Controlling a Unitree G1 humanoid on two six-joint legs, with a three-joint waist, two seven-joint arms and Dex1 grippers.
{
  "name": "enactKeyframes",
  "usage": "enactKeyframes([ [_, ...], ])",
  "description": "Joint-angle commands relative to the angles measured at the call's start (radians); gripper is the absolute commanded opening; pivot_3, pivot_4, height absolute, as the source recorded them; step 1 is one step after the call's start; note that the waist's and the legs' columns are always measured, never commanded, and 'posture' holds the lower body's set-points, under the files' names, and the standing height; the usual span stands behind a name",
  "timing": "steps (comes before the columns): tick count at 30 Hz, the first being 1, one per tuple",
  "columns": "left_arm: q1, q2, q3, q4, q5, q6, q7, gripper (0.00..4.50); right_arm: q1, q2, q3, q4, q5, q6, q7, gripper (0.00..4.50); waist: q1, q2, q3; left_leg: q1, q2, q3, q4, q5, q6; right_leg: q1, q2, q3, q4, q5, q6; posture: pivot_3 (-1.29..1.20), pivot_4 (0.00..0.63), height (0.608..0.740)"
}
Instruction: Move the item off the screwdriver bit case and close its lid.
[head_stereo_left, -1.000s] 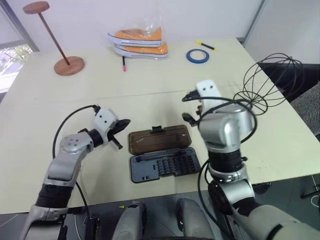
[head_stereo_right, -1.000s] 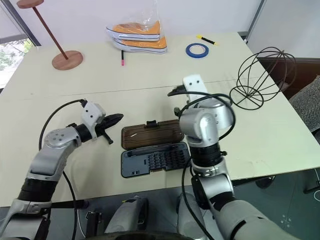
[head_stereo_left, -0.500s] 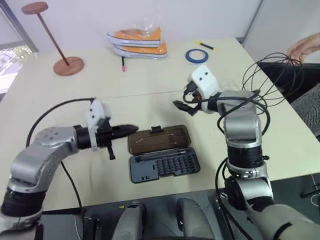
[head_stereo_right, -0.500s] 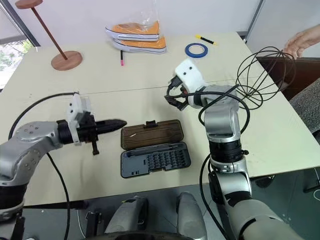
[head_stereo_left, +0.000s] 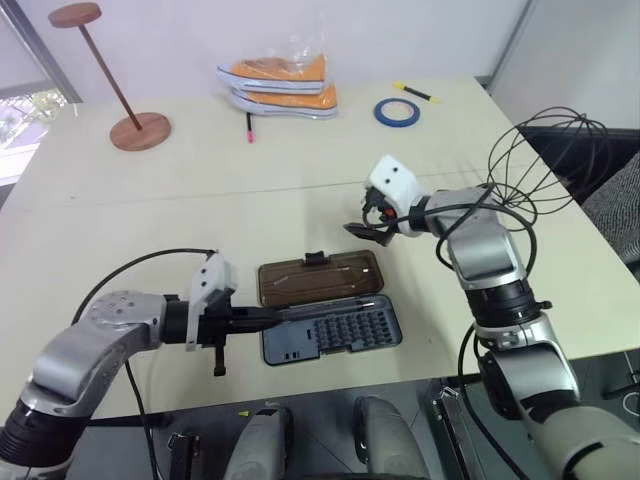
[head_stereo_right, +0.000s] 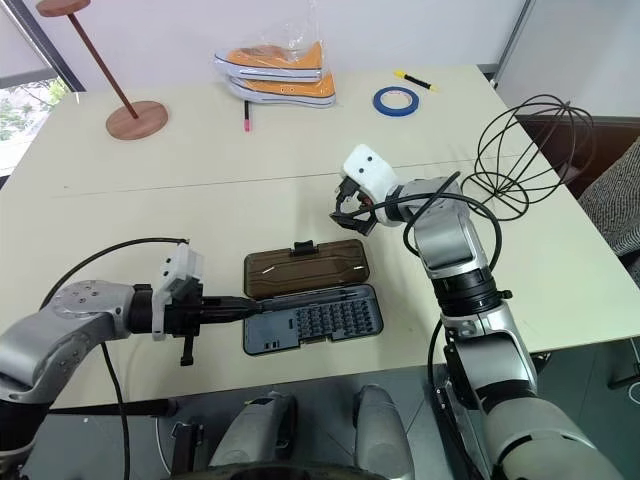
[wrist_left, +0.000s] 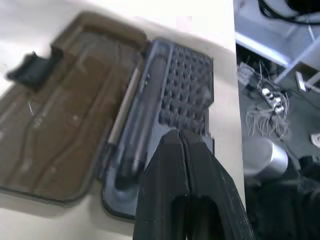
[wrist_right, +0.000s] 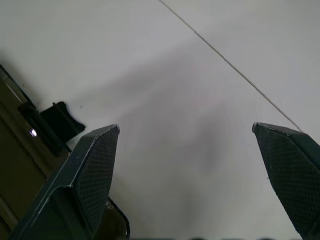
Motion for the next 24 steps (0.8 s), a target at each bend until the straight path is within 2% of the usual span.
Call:
enactKeyframes([
  [1, 0.009, 0.001, -0.025, 0.023, 0.039, -0.059, -0.026, 0.0, -0.001, -0.035, 0.02, -0.017, 0.024, -0.042, -0.013, 4.45, 0.0, 0.0, 0.0, 0.0, 0.0, 0.0, 0.0, 0.0, 0.0, 0.0, 0.0, 0.0, 0.0, 0.0, 0.0, 0.0, 0.15, 0.74],
  [9, 0.009, -0.025, -0.111, 0.117, 0.152, -0.18, -0.056, 0.0, 0.006, -0.09, 0.064, 0.001, 0.059, -0.118, -0.007, 4.45, 0.0, 0.0, 0.0, 0.0, 0.0, 0.0, 0.0, 0.0, 0.0, 0.0, 0.0, 0.0, 0.0, 0.0, 0.0, 0.0, 0.15, 0.74],
  [17, 0.021, -0.054, -0.154, 0.187, 0.224, -0.263, -0.066, 0.0, -0.07, -0.117, 0.054, 0.104, 0.096, -0.117, 0.015, 4.45, 0.001, 0.0, 0.0, 0.0, 0.0, 0.0, 0.0, 0.0, 0.0, 0.0, 0.0, 0.0, 0.0, 0.0, 0.0, 0.0, 0.15, 0.74],
  [24, 0.052, -0.064, -0.16, 0.2, 0.242, -0.304, -0.06, 0.0, -0.117, -0.189, 0.143, 0.19, 0.114, -0.259, 0.195, 4.45, 0.0, 0.0, 0.0, 0.001, 0.0, 0.0, 0.0, 0.0, 0.001, 0.001, 0.0, 0.0, -0.001, 0.0, 0.0, 0.0, 0.15, 0.74],
])
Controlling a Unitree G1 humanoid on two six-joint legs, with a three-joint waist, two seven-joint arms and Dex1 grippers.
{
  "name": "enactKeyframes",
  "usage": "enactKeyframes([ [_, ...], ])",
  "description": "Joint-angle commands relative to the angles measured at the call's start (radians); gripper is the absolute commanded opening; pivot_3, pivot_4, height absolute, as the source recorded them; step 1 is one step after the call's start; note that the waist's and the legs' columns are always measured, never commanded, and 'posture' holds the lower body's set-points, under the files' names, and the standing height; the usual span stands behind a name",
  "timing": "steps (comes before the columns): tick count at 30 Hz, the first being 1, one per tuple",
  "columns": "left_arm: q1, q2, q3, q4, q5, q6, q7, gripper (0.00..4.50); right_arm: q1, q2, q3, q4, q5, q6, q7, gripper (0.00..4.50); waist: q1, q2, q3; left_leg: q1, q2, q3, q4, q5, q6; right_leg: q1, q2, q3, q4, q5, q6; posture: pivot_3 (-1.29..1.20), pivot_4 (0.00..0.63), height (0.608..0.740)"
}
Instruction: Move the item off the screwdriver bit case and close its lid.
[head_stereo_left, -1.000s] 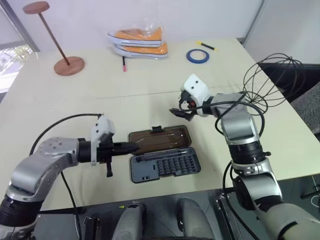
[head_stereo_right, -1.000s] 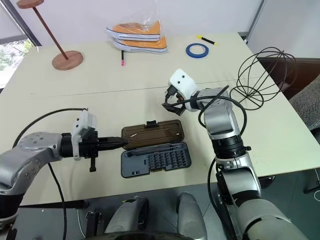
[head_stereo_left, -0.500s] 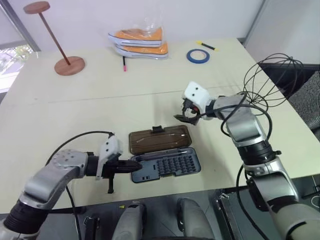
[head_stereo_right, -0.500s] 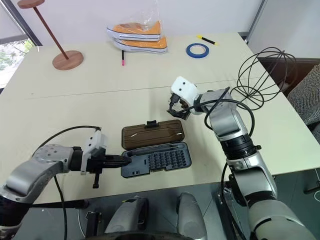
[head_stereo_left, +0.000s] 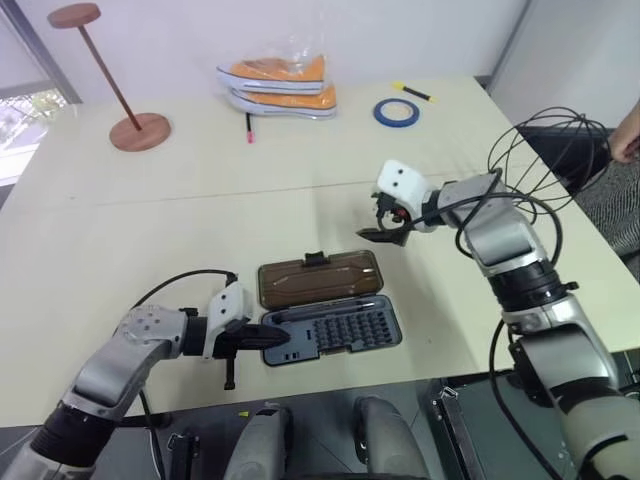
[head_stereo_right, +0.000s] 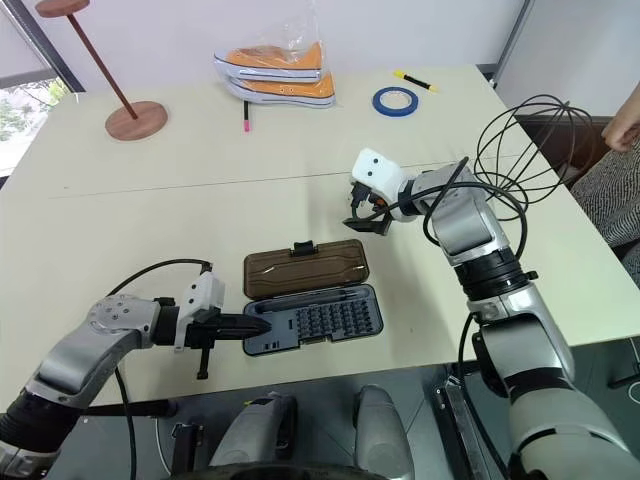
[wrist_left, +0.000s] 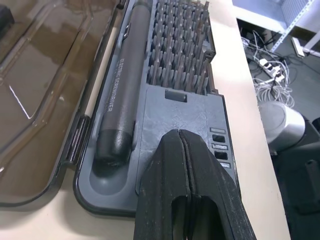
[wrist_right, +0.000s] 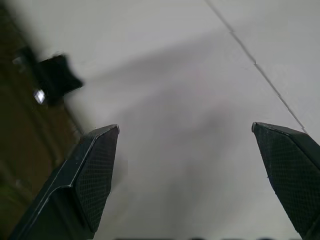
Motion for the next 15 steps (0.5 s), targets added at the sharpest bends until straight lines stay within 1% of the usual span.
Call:
enactKeyframes([
  [1, 0.03, 0.004, -0.018, 0.016, 0.031, -0.006, 0.001, 0.0, -0.037, -0.018, 0.029, 0.016, 0.022, -0.064, 0.082, 4.45, 0.0, 0.0, 0.0, 0.0, 0.0, 0.0, 0.0, 0.0, 0.0, 0.0, 0.0, 0.0, 0.0, 0.0, 0.0, 0.0, 0.15, 0.74],
  [3, 0.035, 0.005, -0.019, 0.026, 0.036, -0.018, 0.0, 0.0, -0.043, -0.028, 0.05, 0.016, 0.031, -0.09, 0.145, 4.45, 0.0, 0.0, 0.0, 0.0, 0.0, 0.0, 0.0, 0.0, 0.0, 0.0, 0.0, 0.0, 0.0, 0.0, 0.0, 0.0, 0.15, 0.74],
  [5, 0.036, 0.006, -0.019, 0.032, 0.037, -0.025, -0.001, 0.0, -0.049, -0.029, 0.062, 0.023, 0.031, -0.107, 0.171, 4.45, 0.0, 0.0, 0.0, 0.0, 0.0, 0.0, 0.0, 0.0, 0.0, 0.0, 0.0, 0.0, 0.0, 0.0, 0.0, 0.0, 0.15, 0.74],
  [15, 0.046, 0.009, -0.018, 0.023, 0.036, -0.032, 0.007, 0.0, -0.127, 0.056, 0.08, 0.19, 0.03, -0.147, 0.175, 4.45, 0.0, 0.0, 0.0, 0.0, 0.0, 0.0, 0.0, 0.0, 0.0, 0.0, 0.0, 0.0, 0.0, 0.0, 0.0, 0.0, 0.15, 0.74],
])
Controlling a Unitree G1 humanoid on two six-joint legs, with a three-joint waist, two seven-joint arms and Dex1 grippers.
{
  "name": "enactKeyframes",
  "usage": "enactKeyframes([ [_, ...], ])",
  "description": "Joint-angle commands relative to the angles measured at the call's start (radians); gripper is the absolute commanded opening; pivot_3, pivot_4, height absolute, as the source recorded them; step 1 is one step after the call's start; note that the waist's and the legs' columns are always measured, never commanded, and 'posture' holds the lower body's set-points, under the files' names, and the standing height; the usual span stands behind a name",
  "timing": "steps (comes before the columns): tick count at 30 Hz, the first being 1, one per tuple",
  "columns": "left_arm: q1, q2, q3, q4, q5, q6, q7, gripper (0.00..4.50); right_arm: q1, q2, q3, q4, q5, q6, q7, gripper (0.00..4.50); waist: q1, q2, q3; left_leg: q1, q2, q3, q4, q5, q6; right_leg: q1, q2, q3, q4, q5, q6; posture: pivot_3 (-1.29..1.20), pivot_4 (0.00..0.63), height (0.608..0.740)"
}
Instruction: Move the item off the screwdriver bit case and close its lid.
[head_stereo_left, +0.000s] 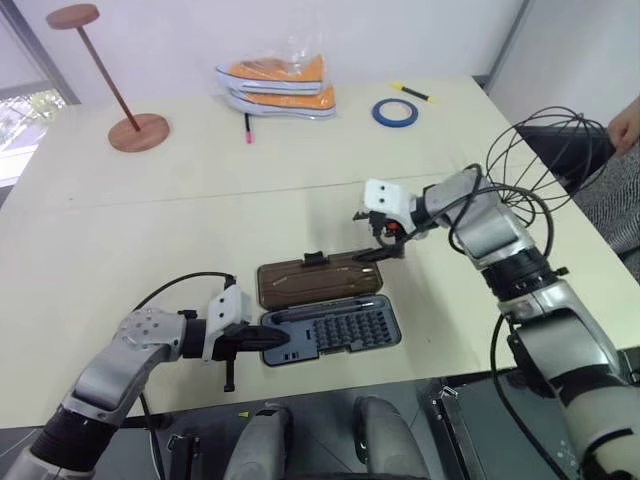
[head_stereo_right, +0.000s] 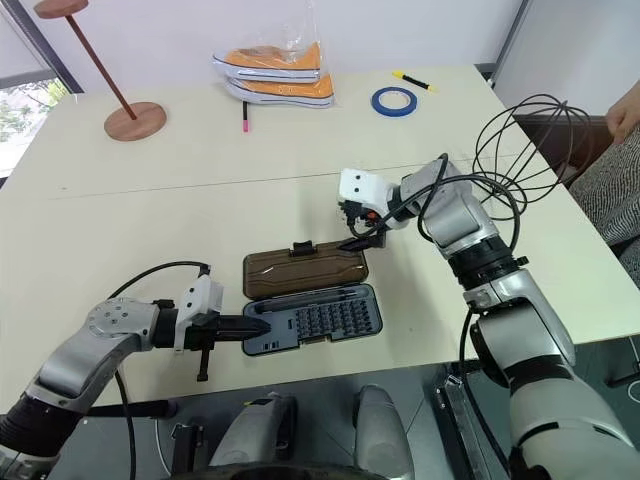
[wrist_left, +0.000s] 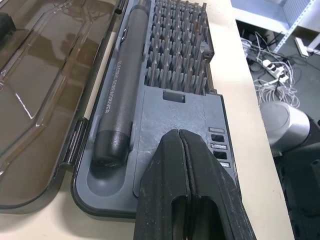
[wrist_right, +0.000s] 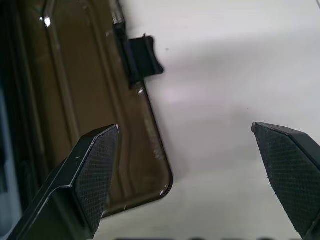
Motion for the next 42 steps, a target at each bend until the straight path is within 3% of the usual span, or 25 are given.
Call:
enactKeyframes([
  [1, 0.027, 0.01, -0.017, 0.013, 0.033, 0.016, 0.005, 0.0, -0.047, 0.018, -0.01, 0.029, 0.009, -0.026, 0.001, 4.45, 0.0, 0.0, 0.0, 0.0, 0.0, 0.0, 0.0, 0.0, 0.0, 0.0, 0.0, 0.0, 0.0, 0.0, 0.0, 0.0, 0.15, 0.74],
  [11, 0.033, 0.013, -0.003, -0.009, 0.025, 0.026, 0.029, 0.0, -0.074, 0.07, -0.01, 0.172, 0.003, -0.052, 0.002, 4.45, 0.0, 0.0, 0.0, 0.0, 0.0, 0.0, 0.0, 0.0, 0.0, 0.0, 0.0, 0.0, 0.0, 0.0, 0.0, 0.0, 0.15, 0.74],
  [22, 0.033, -0.013, -0.02, 0.138, 0.065, -0.109, 0.002, 0.0, -0.055, 0.077, 0.008, 0.238, -0.015, -0.085, 0.004, 4.45, 0.0, 0.001, 0.0, 0.0, 0.0, 0.0, 0.0, 0.0, 0.0, 0.0, 0.0, 0.0, 0.001, 0.0, 0.0, 0.0, 0.15, 0.74],
  [26, 0.038, -0.024, -0.027, 0.211, 0.083, -0.182, -0.014, 0.0, -0.04, 0.08, 0.011, 0.235, -0.02, -0.088, 0.006, 3.17, 0.0, 0.001, -0.001, 0.001, 0.0, 0.0, 0.001, 0.0, 0.0, 0.001, 0.0, 0.0, 0.001, 0.0, 0.0, 0.0, 0.15, 0.74],
  [32, 0.053, -0.044, -0.042, 0.277, 0.105, -0.263, -0.018, 0.0, -0.02, 0.08, 0.023, 0.239, -0.032, -0.092, 0.007, 0.21, 0.0, 0.007, -0.007, 0.004, 0.0, 0.0, 0.001, 0.0, 0.0, 0.003, 0.0, 0.0, 0.001, 0.001, -0.001, 0.0, 0.15, 0.74],
  [37, 0.049, -0.052, -0.037, 0.329, 0.113, -0.31, -0.03, 0.0, 0.006, 0.074, 0.028, 0.201, -0.037, -0.089, 0.022, 0.1, 0.0, 0.007, -0.013, 0.02, 0.003, 0.0, -0.002, -0.001, 0.001, 0.019, 0.003, 0.0, -0.001, -0.003, -0.007, 0.0, 0.15, 0.74],
  [42, 0.04, -0.049, -0.028, 0.345, 0.108, -0.324, -0.04, 0.0, 0.034, 0.06, 0.033, 0.134, -0.05, -0.105, 0.004, 0.1, 0.0, 0.009, -0.015, 0.02, 0.004, -0.001, -0.002, -0.001, 0.001, 0.019, 0.005, 0.0, 0.0, -0.004, -0.008, 0.0, 0.15, 0.74],
])
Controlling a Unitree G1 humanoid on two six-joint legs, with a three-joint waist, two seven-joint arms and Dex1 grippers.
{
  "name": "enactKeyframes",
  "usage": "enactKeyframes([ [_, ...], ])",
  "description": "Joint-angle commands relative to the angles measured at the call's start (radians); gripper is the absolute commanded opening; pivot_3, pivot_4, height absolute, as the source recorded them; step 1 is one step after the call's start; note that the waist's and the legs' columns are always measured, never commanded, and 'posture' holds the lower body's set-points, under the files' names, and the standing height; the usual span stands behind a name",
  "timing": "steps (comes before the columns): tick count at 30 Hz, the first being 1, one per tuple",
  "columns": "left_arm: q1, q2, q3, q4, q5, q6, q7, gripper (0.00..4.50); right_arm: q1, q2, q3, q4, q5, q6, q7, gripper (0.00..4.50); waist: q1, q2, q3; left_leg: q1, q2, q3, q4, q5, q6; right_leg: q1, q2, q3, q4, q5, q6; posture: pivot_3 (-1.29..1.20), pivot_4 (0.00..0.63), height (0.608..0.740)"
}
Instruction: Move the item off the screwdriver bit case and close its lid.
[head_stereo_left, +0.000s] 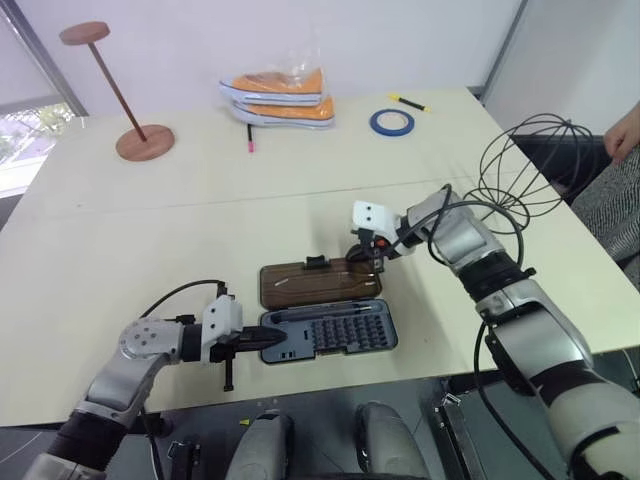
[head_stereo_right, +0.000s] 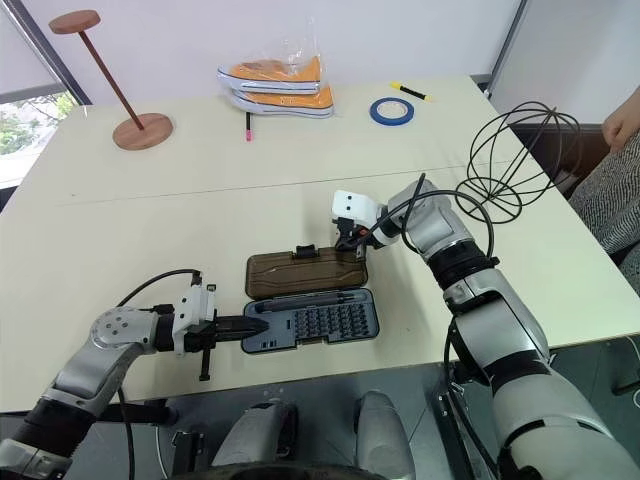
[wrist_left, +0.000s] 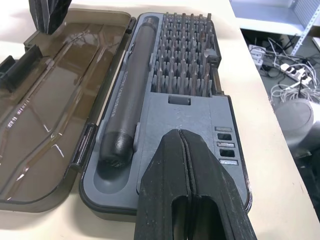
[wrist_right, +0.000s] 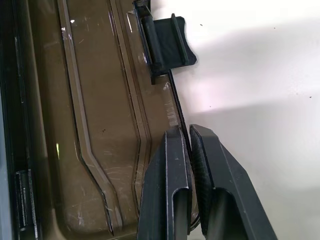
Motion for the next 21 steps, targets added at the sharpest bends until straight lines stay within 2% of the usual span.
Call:
enactKeyframes([
  [1, 0.026, 0.019, -0.015, 0.08, 0.07, 0.044, 0.012, 0.0, 0.019, -0.006, -0.003, -0.06, -0.011, -0.013, -0.024, 0.1, 0.0, 0.001, 0.0, 0.0, 0.0, 0.0, 0.0, 0.0, 0.0, 0.0, 0.0, 0.0, 0.0, 0.0, 0.0, 0.0, 0.15, 0.74],
  [7, 0.022, 0.032, -0.005, 0.018, 0.053, 0.096, 0.018, 0.0, 0.032, -0.027, -0.029, -0.132, -0.057, -0.082, -0.147, 0.1, -0.002, 0.001, 0.0, 0.0, 0.0, 0.0, 0.0, 0.0, 0.0, -0.001, 0.0, 0.0, 0.001, 0.0, 0.0, 0.0, 0.15, 0.74],
  [11, -0.019, 0.022, 0.0, -0.024, 0.04, 0.162, 0.045, 0.0, 0.072, -0.062, -0.059, -0.268, -0.09, -0.139, -0.24, 0.1, 0.002, 0.0, 0.0, -0.002, 0.0, 0.0, 0.0, 0.0, 0.0, -0.003, 0.0, 0.0, 0.002, 0.0, 0.001, 0.0, 0.15, 0.74],
  [16, -0.046, 0.018, 0.0, -0.104, 0.029, 0.255, 0.078, 0.0, 0.12, -0.084, -0.07, -0.41, -0.113, -0.102, -0.305, 0.1, 0.006, 0.0, 0.0, -0.003, 0.0, 0.0, 0.0, 0.0, 0.0, -0.003, 0.0, 0.0, 0.001, 0.0, 0.0, 0.0, 0.15, 0.74],
  [21, -0.083, 0.017, 0.007, -0.169, 0.016, 0.344, 0.107, 0.0, 0.208, -0.109, -0.088, -0.603, -0.103, 0.017, -0.297, 0.1, 0.007, -0.002, 0.002, -0.004, 0.0, 0.0, 0.0, 0.0, 0.0, -0.004, 0.0, 0.0, 0.0, 0.0, 0.001, 0.0, 0.15, 0.74],
])
